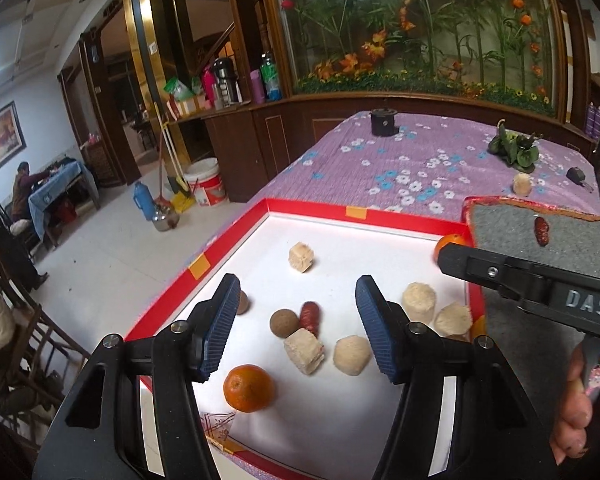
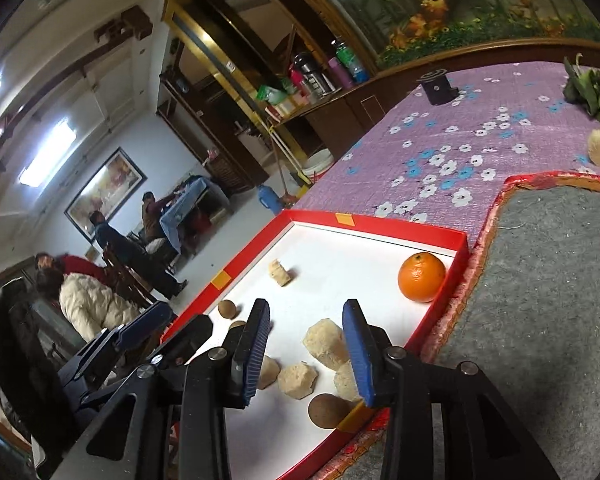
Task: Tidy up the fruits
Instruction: 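Open the right tool to drop the red date into the tray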
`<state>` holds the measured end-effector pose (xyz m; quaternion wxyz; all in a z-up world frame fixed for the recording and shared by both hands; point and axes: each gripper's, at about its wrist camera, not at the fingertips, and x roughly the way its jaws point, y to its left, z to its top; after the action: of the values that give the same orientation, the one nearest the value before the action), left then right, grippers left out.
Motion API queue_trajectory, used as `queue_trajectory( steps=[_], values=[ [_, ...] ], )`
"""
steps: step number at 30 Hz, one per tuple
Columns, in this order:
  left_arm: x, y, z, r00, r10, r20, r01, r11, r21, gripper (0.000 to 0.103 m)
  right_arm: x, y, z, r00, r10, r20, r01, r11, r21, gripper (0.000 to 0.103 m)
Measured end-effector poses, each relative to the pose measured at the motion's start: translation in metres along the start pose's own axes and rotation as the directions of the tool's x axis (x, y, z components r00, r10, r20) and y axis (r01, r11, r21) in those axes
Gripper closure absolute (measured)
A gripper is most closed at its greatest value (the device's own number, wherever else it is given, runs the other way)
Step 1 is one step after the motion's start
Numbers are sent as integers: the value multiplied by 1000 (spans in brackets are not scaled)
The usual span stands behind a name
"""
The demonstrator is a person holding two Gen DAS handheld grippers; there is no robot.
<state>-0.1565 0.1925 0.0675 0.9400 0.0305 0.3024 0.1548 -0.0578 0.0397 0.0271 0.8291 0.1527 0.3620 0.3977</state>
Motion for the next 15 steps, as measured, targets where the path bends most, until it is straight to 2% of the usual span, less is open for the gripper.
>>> queue_trajectory(
  steps=[15],
  values=[
    [-15,-17,6,1000,2,25,-3,999,44,42,-22,-10,-1,1000,2,21,-2,1000,22,67]
  ],
)
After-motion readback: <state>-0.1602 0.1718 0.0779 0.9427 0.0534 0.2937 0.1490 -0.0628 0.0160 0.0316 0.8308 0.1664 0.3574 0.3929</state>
